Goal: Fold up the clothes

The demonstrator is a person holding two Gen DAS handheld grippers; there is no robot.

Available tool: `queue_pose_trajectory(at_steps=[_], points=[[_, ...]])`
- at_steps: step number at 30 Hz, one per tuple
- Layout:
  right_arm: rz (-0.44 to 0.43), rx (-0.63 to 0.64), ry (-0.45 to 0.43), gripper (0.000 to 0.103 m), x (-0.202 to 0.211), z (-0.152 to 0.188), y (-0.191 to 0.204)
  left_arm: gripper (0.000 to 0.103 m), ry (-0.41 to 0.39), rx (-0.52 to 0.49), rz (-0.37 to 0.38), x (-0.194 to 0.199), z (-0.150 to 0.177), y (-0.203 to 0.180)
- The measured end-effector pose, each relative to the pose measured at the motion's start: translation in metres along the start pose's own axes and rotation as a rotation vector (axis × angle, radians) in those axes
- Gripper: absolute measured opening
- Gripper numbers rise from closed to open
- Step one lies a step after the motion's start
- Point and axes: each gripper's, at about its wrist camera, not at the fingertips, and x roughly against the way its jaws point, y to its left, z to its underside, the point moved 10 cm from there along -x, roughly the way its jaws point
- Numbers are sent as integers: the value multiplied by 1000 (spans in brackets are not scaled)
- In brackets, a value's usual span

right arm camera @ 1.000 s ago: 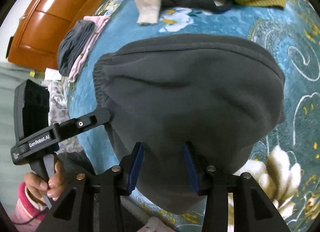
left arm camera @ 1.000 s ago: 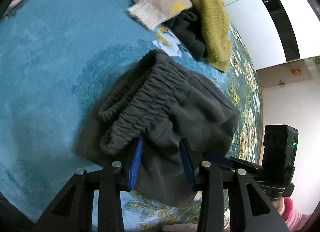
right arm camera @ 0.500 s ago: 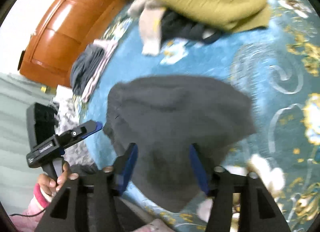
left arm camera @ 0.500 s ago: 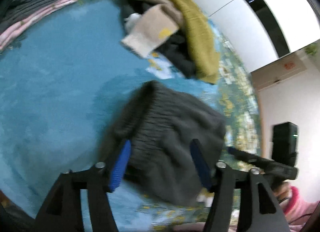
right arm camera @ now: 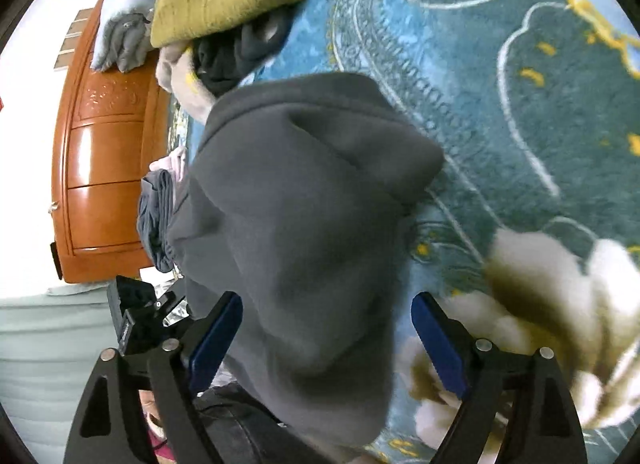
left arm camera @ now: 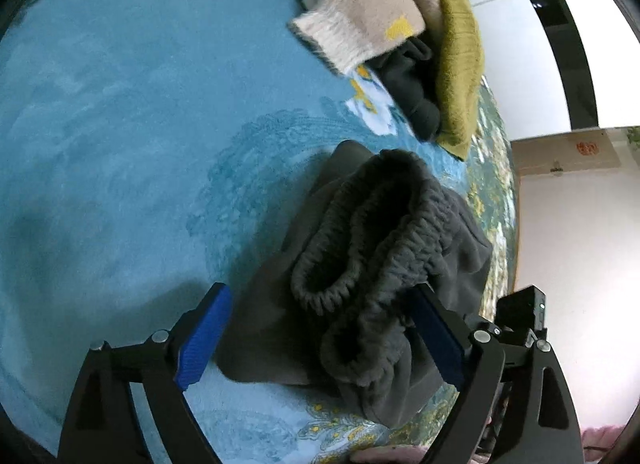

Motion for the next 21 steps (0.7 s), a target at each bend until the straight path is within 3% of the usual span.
queue_pose_trajectory(at_steps=[6,16,19,21], points=[[-4,-23,-12,89,2,-11,-1,91,29,42,84,-12,-3,1],[1,-54,-28,88,-6,-16,8,91,13,33,110,-11,-2,-7],[24,-39,-44,83,-5,-20,15,85,-9,0,84,-9,0,-10],[52,-30,-44,75,-3,-21,18,81,-18,-6,77,-7,0,-10]])
